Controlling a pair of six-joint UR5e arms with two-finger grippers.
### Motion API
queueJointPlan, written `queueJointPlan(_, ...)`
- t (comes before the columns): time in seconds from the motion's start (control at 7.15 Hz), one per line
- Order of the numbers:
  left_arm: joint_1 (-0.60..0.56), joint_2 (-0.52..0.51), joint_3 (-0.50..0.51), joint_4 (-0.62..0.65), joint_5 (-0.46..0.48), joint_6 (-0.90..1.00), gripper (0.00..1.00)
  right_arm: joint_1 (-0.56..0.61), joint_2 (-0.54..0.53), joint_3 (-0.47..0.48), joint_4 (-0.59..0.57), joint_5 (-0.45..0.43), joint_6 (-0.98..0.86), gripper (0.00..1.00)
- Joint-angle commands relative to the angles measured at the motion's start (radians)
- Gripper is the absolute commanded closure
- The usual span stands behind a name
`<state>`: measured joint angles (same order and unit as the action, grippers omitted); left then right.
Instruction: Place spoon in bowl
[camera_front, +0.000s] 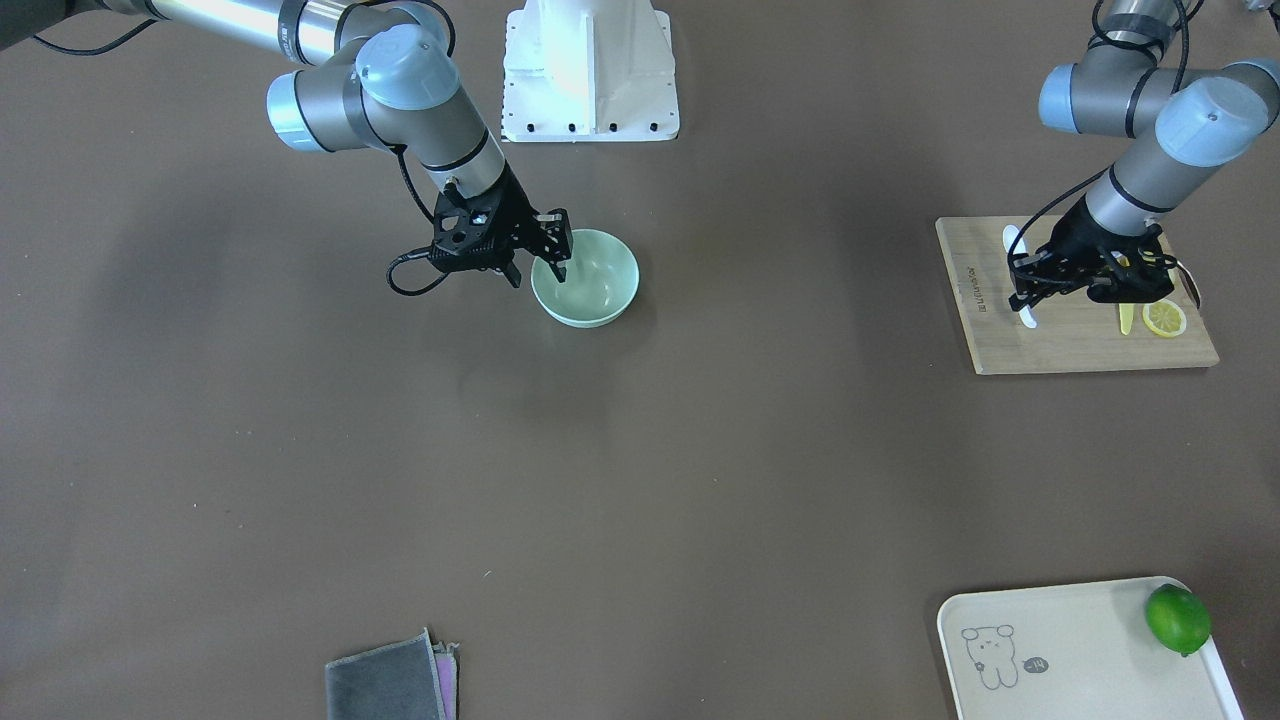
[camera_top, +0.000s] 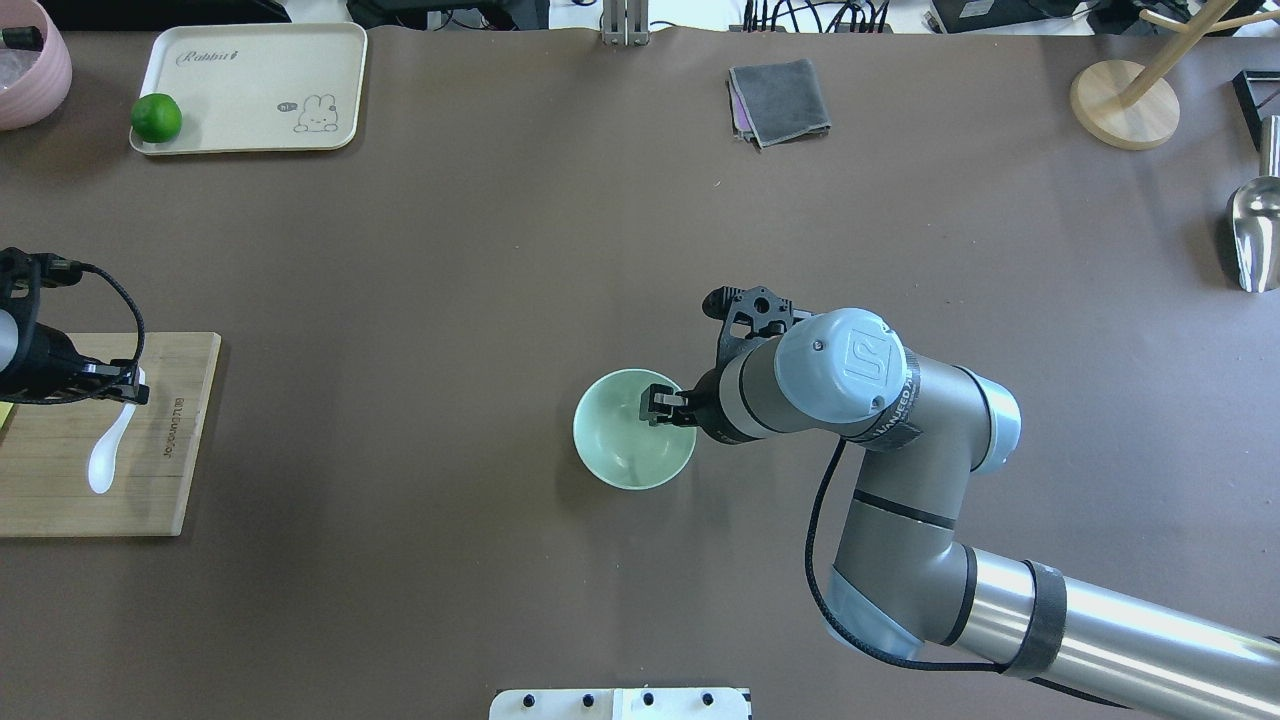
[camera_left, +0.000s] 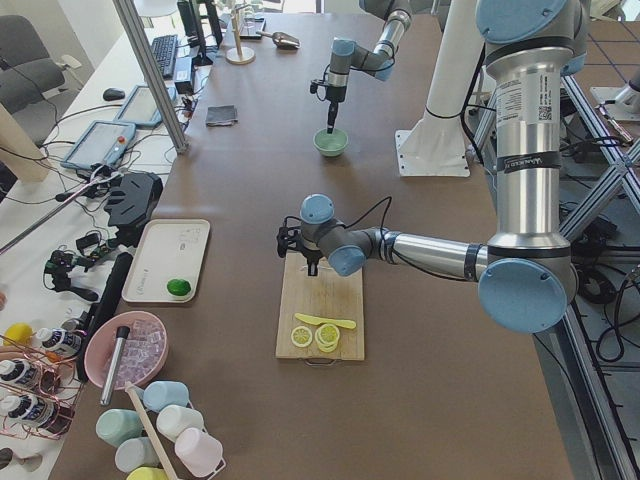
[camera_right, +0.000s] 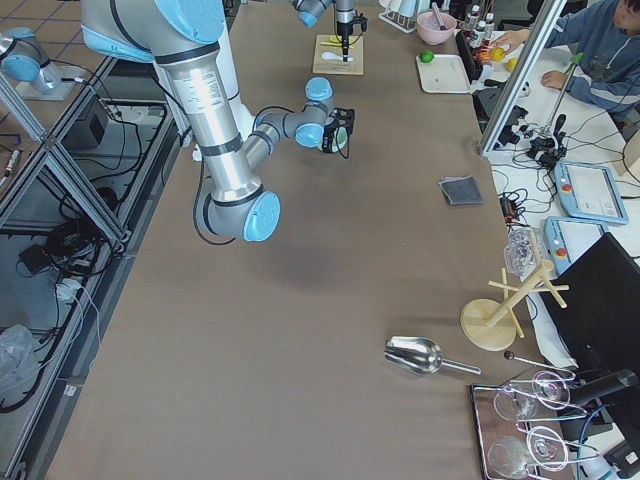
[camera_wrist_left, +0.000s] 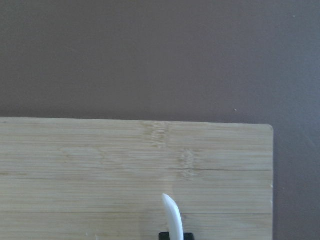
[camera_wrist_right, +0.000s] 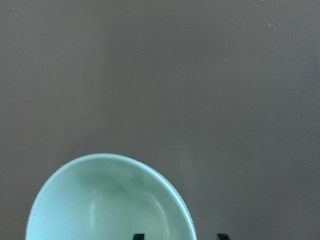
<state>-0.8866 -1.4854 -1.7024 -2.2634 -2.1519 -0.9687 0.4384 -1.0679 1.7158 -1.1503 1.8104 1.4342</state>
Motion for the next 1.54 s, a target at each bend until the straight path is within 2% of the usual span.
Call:
queueJointPlan(0.0, 0.0, -0.062, -0.066, 0.046, -0.063, -0.045, 1.0, 0.035, -0.03, 0.042, -0.009, 0.007, -0.006, 0.0)
queueJointPlan(0.14, 0.0, -0.154, -0.08, 0.101, -0.068, -0.129, 1.0, 0.075, -0.094, 0.079, -0.035, 0.032, -0.021, 0.0)
queueJointPlan(0.28, 0.009, -0.264, -0.071, 0.117, -0.068, -0.237, 1.0, 0.145, -0.153, 0.105, -0.035, 0.094, -0.113, 0.0)
queueJointPlan(0.42, 0.067, -0.394, -0.062, 0.17, -0.057, -0.366, 1.0, 0.228, -0.212, 0.123, -0.035, 0.169, -0.218, 0.0)
queueJointPlan(0.56, 0.145, -0.518, -0.046, 0.22, -0.008, -0.451, 1.0, 0.318, -0.278, 0.133, -0.032, 0.238, -0.309, 0.0)
queueJointPlan(0.7, 0.21, -0.62, 0.004, 0.229, 0.082, -0.532, 1.0, 0.392, -0.326, 0.134, -0.034, 0.292, -0.424, 0.0)
queueJointPlan(0.84, 0.26, -0.701, 0.035, 0.231, 0.14, -0.598, 1.0, 0.437, -0.355, 0.13, -0.035, 0.32, -0.489, 0.0)
queueJointPlan(0.98, 0.279, -0.776, 0.087, 0.229, 0.161, -0.648, 1.0, 0.45, -0.36, 0.128, -0.035, 0.325, -0.504, 0.0)
queueJointPlan(1.12, 0.296, -0.799, 0.105, 0.223, 0.191, -0.65, 0.62, 0.454, -0.365, 0.13, -0.035, 0.325, -0.505, 0.0)
queueJointPlan(1.26, 0.296, -0.794, 0.113, 0.219, 0.202, -0.637, 0.02, 0.459, -0.375, 0.133, -0.034, 0.325, -0.505, 0.0)
queueJointPlan(1.4, 0.296, -0.79, 0.128, 0.216, 0.202, -0.636, 0.02, 0.461, -0.385, 0.13, -0.032, 0.323, -0.505, 0.0)
